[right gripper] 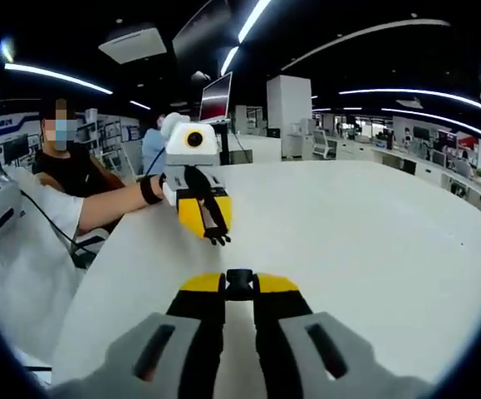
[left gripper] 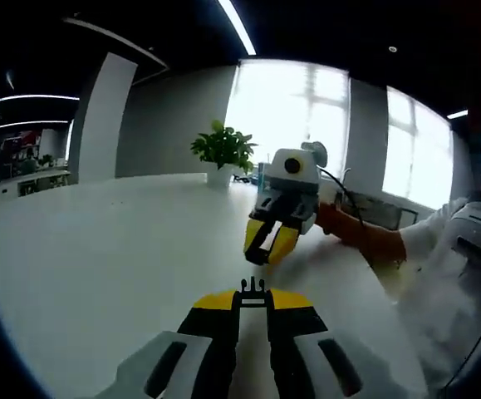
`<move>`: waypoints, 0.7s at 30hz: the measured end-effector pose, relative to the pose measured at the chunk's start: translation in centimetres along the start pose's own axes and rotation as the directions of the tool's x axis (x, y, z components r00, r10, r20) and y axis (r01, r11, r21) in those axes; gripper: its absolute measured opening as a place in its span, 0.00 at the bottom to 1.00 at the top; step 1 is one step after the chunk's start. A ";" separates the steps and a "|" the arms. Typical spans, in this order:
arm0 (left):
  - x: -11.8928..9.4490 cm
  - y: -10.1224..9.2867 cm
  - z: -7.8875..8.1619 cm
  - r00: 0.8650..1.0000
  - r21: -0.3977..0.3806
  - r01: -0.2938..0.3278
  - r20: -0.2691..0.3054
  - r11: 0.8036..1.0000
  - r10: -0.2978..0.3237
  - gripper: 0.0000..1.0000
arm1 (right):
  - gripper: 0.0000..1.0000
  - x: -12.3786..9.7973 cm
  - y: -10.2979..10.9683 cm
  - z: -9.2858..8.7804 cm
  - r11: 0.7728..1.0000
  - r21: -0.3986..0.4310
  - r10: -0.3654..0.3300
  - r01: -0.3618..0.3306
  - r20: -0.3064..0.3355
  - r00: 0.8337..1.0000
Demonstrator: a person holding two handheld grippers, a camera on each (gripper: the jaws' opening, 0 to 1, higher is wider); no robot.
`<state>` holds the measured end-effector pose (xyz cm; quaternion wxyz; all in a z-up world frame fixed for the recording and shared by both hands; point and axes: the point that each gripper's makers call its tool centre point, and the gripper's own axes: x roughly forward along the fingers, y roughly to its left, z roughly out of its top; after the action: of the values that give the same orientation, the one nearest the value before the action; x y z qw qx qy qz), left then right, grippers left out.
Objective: Snap the two parts of the plastic buckle together until the buckle closes and remains connected.
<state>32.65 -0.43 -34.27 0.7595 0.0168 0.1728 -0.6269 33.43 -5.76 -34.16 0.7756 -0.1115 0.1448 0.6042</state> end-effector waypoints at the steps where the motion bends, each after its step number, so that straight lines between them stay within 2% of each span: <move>1: 0.0 0.0 0.0 1.000 0.003 -0.001 0.000 1.000 0.001 0.11 | 0.11 0.0 0.1 0.1 1.000 -0.001 0.006 -0.006 0.002 1.000; 7: 0.1 0.1 -0.3 1.000 0.015 0.010 -0.012 1.000 -0.010 0.11 | 0.11 0.1 0.6 -0.4 1.000 -0.004 0.029 -0.029 -0.020 0.999; 9: 0.2 -0.3 -0.3 0.999 0.016 0.032 -0.012 0.999 -0.032 0.11 | 0.11 0.3 0.9 -0.5 0.999 -0.010 0.042 -0.042 -0.028 0.999; 11: 0.4 -1.3 -0.3 0.997 0.018 0.081 -0.003 0.997 -0.081 0.11 | 0.11 0.4 1.3 -0.5 0.998 -0.012 0.062 -0.062 -0.027 0.998; 13: 0.6 -1.2 -0.6 0.996 0.035 0.085 -0.018 0.996 -0.085 0.11 | 0.11 0.5 1.9 -0.4 0.995 -0.005 0.095 -0.096 -0.018 0.995; 15: 0.9 -2.0 -1.1 0.994 0.041 0.110 -0.034 0.993 -0.108 0.11 | 0.11 0.6 2.4 -0.2 0.993 -0.007 0.119 -0.119 -0.013 0.993; 17: 1.1 -2.2 -1.3 0.993 0.040 0.115 -0.045 0.993 -0.113 0.11 | 0.11 0.7 2.6 -0.4 0.992 -0.010 0.125 -0.125 -0.022 0.992; 21: 1.1 -2.6 -1.2 0.990 0.042 0.135 -0.036 0.990 -0.133 0.11 | 0.11 0.8 2.9 -0.7 0.990 -0.012 0.143 -0.144 -0.032 0.989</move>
<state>30.06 -1.73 -35.18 0.7121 0.0323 0.1723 -0.6798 30.73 -4.59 -35.04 0.7270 -0.1158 0.1600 0.6576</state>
